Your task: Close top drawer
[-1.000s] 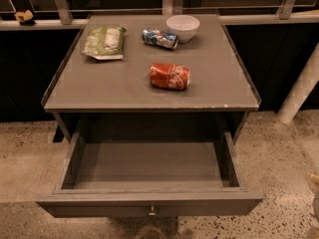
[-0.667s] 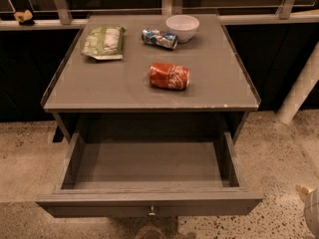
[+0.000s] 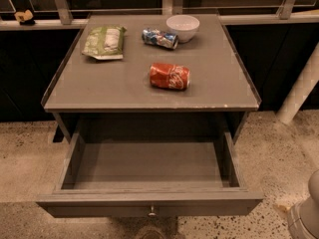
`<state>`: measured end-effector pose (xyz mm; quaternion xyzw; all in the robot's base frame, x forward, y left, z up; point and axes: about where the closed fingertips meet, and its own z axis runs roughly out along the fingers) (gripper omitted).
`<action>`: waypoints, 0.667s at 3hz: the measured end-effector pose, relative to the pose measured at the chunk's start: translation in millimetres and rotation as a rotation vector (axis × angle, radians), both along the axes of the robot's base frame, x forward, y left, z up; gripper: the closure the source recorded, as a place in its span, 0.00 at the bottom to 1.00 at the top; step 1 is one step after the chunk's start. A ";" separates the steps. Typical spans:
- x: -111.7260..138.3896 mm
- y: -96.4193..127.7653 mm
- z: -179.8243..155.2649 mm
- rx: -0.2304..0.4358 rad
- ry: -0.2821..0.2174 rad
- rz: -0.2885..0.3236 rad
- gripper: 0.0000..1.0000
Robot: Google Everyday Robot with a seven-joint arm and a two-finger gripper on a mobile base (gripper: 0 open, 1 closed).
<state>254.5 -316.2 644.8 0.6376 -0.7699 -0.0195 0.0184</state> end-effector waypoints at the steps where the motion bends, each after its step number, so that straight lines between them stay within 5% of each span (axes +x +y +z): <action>1: 0.7 18.8 -3.3 0.036 0.018 0.156 0.00; 2: -0.7 33.5 7.9 0.038 -0.018 0.295 0.00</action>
Offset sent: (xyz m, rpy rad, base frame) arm -0.0004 0.0529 0.0252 0.0360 -0.0720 0.4726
